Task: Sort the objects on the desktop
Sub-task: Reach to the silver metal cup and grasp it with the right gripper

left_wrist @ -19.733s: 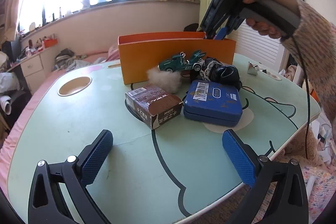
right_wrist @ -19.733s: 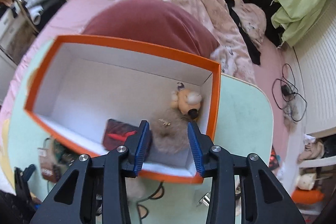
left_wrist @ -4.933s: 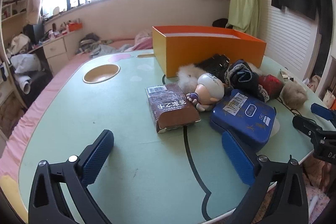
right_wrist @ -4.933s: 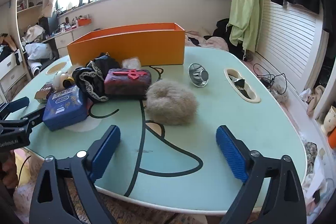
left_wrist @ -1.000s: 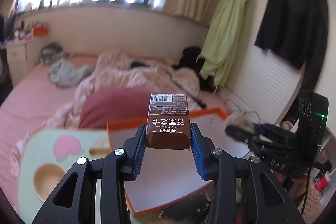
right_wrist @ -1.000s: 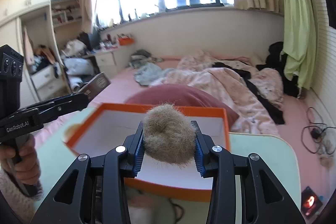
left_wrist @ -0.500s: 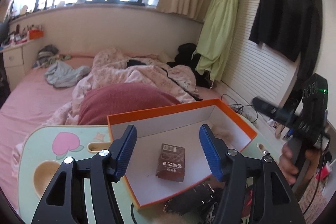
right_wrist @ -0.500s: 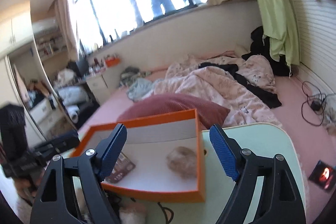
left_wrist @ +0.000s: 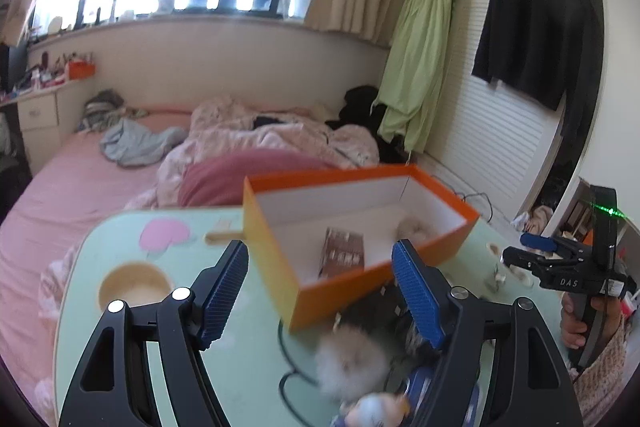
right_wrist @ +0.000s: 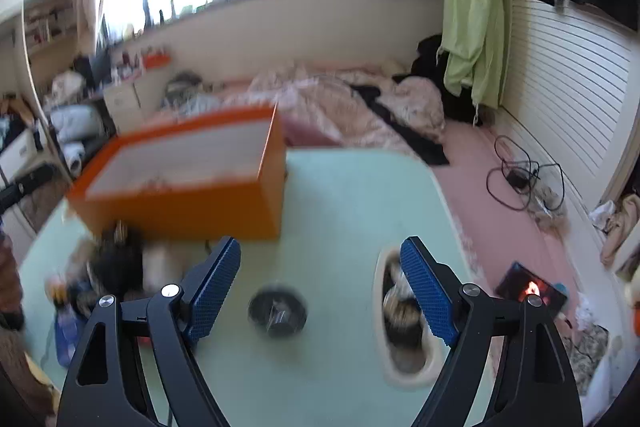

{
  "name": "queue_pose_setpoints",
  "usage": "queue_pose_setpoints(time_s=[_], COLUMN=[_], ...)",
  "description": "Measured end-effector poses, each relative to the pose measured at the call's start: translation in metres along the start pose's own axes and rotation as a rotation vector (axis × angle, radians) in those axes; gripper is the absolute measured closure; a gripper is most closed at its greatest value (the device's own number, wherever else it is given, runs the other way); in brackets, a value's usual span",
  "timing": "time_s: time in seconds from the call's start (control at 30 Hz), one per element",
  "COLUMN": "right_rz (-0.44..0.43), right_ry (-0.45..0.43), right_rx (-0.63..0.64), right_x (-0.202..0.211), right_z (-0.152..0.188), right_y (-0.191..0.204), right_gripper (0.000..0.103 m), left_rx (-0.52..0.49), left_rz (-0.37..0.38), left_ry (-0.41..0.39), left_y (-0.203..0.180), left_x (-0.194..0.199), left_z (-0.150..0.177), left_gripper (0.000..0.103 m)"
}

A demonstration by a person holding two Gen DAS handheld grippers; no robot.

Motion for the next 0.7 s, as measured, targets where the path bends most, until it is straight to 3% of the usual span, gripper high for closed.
queue_pose_setpoints(time_s=[0.1, 0.27, 0.5, 0.67, 0.7], right_rz=[0.030, 0.018, -0.003, -0.034, -0.041], right_ry=[0.009, 0.107, 0.156, 0.182, 0.179], right_rx=[0.024, 0.063, 0.099, 0.073, 0.071], right_x=[0.003, -0.012, -0.018, -0.023, -0.023], right_z=[0.004, 0.026, 0.038, 0.044, 0.043], right_y=[0.002, 0.009, 0.015, 0.013, 0.014], right_gripper=[0.021, 0.021, 0.022, 0.054, 0.056], left_rx=[-0.029, 0.070, 0.075, 0.086, 0.086], left_rz=[-0.048, -0.014, -0.004, -0.008, -0.009], left_ry=[0.018, -0.010, 0.013, 0.021, 0.020], left_y=[0.005, 0.016, 0.014, 0.012, 0.012], left_x=[0.001, 0.010, 0.006, 0.004, 0.004], left_z=[0.012, 0.012, 0.016, 0.017, 0.017], left_gripper=[0.029, 0.029, 0.029, 0.029, 0.029])
Point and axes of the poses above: each gripper's, at about its wrist camera, not at the fingertips, and x roughly against the way its jaws point, y to its left, z to its underside, the point moved 9 cm from there along -x, roughly the way its jaws point, and after that the axes turned 10 degrees about -y, right-handed, at the moved point
